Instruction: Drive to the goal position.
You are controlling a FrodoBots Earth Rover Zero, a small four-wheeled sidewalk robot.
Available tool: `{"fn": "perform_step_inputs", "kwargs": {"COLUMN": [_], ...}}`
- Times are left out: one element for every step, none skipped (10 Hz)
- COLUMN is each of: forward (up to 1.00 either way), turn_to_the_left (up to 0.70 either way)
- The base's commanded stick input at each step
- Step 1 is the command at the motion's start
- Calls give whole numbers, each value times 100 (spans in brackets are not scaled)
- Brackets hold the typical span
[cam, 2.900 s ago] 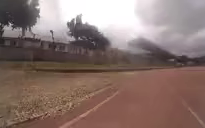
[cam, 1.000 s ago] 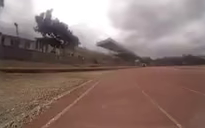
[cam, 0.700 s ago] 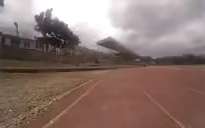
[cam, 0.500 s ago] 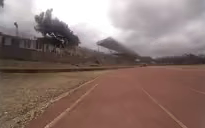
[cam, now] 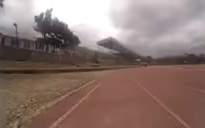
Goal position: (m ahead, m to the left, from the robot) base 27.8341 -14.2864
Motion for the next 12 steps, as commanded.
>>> {"fn": "perform_step_inputs", "kwargs": {"forward": [70,70,70,70,70,70,70,70,70,70,70,70], "turn_to_the_left": [0,0,0,0,0,0,0,0,0,0,0,0]}}
